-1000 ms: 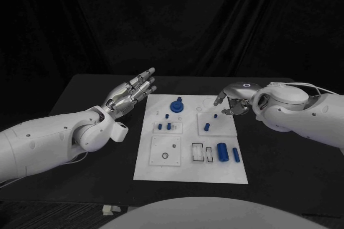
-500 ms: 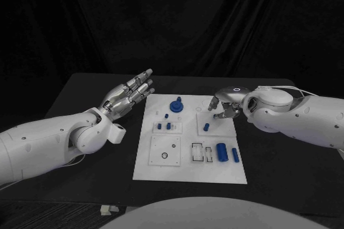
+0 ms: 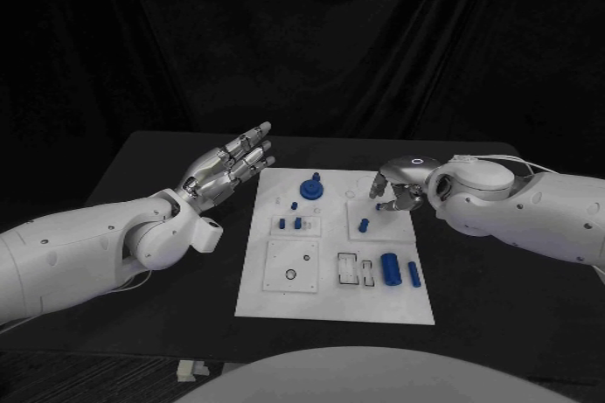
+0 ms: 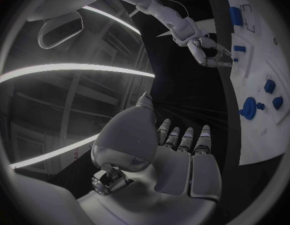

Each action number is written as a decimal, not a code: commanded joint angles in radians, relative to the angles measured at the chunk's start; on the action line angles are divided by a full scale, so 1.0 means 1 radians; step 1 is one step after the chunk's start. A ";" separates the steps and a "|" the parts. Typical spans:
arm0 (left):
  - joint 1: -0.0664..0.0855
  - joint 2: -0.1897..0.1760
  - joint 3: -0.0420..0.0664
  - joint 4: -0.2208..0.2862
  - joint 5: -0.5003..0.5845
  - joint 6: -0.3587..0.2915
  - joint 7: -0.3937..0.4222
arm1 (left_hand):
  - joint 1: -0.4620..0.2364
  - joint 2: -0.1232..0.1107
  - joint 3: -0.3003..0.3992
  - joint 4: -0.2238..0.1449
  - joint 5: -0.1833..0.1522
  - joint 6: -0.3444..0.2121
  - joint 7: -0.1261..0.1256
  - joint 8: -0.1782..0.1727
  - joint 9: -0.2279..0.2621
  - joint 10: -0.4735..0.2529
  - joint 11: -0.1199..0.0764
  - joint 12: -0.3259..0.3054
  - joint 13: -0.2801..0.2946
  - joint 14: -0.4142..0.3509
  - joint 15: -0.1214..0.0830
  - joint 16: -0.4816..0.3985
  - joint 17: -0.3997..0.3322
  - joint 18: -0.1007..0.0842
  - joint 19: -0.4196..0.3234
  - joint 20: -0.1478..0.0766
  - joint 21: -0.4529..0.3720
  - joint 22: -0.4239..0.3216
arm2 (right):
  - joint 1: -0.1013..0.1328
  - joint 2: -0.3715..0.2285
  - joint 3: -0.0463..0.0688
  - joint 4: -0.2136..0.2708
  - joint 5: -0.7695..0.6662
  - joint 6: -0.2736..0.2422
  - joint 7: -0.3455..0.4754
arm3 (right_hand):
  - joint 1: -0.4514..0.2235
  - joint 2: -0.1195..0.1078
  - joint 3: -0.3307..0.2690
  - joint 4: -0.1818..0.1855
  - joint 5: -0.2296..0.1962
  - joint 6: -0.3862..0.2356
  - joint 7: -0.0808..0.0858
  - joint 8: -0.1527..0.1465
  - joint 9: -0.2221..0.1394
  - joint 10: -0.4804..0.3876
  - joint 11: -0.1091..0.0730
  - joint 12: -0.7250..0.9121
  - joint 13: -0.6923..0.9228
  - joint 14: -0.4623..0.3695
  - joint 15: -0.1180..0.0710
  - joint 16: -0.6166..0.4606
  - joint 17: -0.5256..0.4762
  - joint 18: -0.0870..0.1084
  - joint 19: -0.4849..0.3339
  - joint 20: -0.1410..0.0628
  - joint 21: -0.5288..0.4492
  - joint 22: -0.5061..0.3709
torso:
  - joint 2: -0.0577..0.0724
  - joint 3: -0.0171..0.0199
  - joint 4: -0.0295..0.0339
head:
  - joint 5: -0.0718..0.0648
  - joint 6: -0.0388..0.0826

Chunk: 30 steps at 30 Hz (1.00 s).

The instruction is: Assemble the parts on the task board

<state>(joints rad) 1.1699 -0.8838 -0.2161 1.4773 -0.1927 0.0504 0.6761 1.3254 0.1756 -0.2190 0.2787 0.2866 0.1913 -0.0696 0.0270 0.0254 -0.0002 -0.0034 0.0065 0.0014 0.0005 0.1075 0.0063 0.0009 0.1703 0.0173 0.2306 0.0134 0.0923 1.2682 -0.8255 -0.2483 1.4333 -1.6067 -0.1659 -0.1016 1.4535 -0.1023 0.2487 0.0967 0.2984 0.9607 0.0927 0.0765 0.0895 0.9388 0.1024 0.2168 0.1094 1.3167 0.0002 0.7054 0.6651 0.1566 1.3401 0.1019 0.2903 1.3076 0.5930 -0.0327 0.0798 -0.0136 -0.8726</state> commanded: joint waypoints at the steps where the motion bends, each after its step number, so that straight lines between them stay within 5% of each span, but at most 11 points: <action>1: -0.001 0.002 0.001 0.001 0.008 0.015 0.096 | 0.013 0.002 -0.007 -0.001 0.006 0.009 0.001 0.000 0.002 0.000 0.008 -0.007 -0.001 0.000 0.010 -0.006 -0.001 0.010 0.002 0.010 0.004 0.003 | -0.007 0.004 0.001 -0.010 -0.008 0.005 0.004 | 0.006 0.001 0.007 0.002 0.005 0.014 0.000 0.002 0.001 0.012 0.001 -0.007 -0.004 0.003 0.007 0.004 -0.001 0.006 0.010 0.002 0.005 0.045 | -0.001 -0.0003 -0.0001 | 0.000 0.000; 20: -0.003 0.005 0.001 -0.010 0.008 0.027 0.089 | 0.074 0.008 -0.006 -0.033 0.087 0.025 0.019 0.002 0.004 0.000 0.017 -0.007 -0.001 0.000 0.030 -0.006 -0.001 0.011 0.016 0.037 0.010 0.021 | -0.048 0.047 0.001 -0.074 -0.008 -0.028 0.043 | -0.009 -0.007 0.041 0.010 -0.022 0.065 0.031 0.008 0.007 0.087 -0.010 -0.023 -0.026 0.015 0.003 0.017 0.001 0.003 0.022 0.001 0.052 0.052 | -0.002 0.0020 -0.0020 | 0.008 0.000; 30: -0.005 0.006 0.001 -0.014 0.008 0.027 0.085 | 0.091 0.012 -0.005 -0.049 0.116 0.043 0.037 0.005 0.006 0.002 0.021 -0.006 -0.001 0.003 0.041 -0.005 0.001 0.011 0.024 0.047 0.014 0.031 | -0.054 0.053 0.001 -0.088 -0.008 -0.051 0.047 | 0.034 -0.002 0.095 -0.021 0.008 0.115 0.040 0.022 0.017 0.155 -0.016 -0.036 -0.039 0.015 -0.002 0.018 -0.001 0.001 0.023 -0.007 0.071 0.056 | -0.004 0.0011 0.0004 | 0.010 0.000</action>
<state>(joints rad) 1.1667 -0.8795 -0.2162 1.4625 -0.1917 0.0663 0.6769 1.4081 0.1873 -0.2231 0.2352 0.3967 0.2276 -0.0332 0.0270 0.0303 0.0004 0.0116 0.0065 0.0009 0.0040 0.1397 0.0065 0.0014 0.1702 0.0422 0.2700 0.0212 0.1224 1.2191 -0.7724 -0.2465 1.3473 -1.6074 -0.1937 -0.0642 1.4809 -0.1034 0.3388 0.0751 0.3022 1.0702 0.1334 0.0929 0.1053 1.0878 0.0858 0.1852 0.0715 1.3272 0.0023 0.7176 0.6636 0.1565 1.3581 0.0983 0.3564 1.3074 0.5904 -0.0307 0.0793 -0.0044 -0.8725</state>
